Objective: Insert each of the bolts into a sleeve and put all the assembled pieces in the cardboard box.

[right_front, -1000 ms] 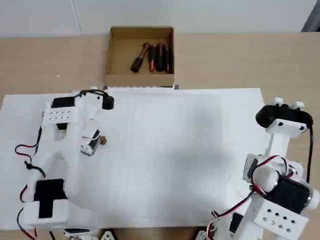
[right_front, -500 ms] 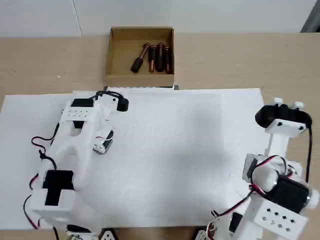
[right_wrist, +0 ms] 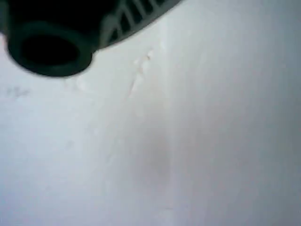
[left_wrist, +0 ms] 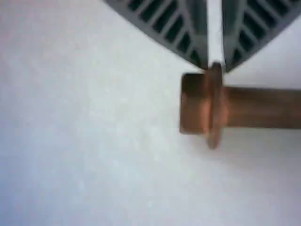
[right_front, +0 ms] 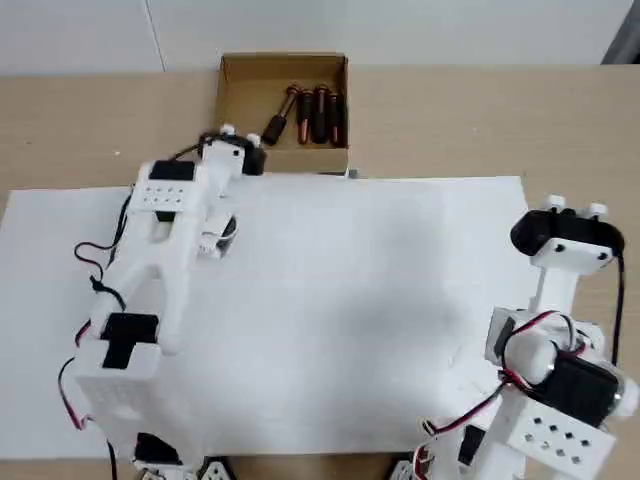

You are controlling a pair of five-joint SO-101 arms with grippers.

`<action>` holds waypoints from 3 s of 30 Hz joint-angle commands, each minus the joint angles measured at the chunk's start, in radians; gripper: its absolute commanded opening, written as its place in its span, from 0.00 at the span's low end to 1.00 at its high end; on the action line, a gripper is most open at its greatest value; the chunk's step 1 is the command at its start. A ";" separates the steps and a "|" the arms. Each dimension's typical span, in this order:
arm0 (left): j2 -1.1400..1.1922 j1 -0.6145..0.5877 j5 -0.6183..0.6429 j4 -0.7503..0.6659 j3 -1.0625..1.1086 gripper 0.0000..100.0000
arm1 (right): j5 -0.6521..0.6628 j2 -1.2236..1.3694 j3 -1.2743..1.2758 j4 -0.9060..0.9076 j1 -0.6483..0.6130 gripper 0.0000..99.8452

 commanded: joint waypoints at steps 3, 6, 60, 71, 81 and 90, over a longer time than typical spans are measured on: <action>0.000 0.002 0.005 0.021 -0.088 0.01 | -0.008 -0.015 -0.008 -0.008 0.002 0.00; -0.002 0.002 0.005 0.031 -0.091 0.01 | -0.009 -0.015 -0.008 -0.008 0.002 0.00; 0.115 -0.071 -1.270 0.176 -0.334 0.07 | -0.003 -0.010 0.110 -0.130 -0.081 0.00; 0.167 -0.049 -1.272 0.066 -0.329 0.07 | -0.003 -0.015 0.110 -0.128 -0.079 0.00; 0.238 -0.032 -1.272 0.060 -0.361 0.07 | -0.003 -0.015 0.110 -0.130 -0.079 0.00; 0.230 -0.012 -1.274 0.186 -0.418 0.07 | -0.003 -0.008 0.110 -0.131 -0.079 0.01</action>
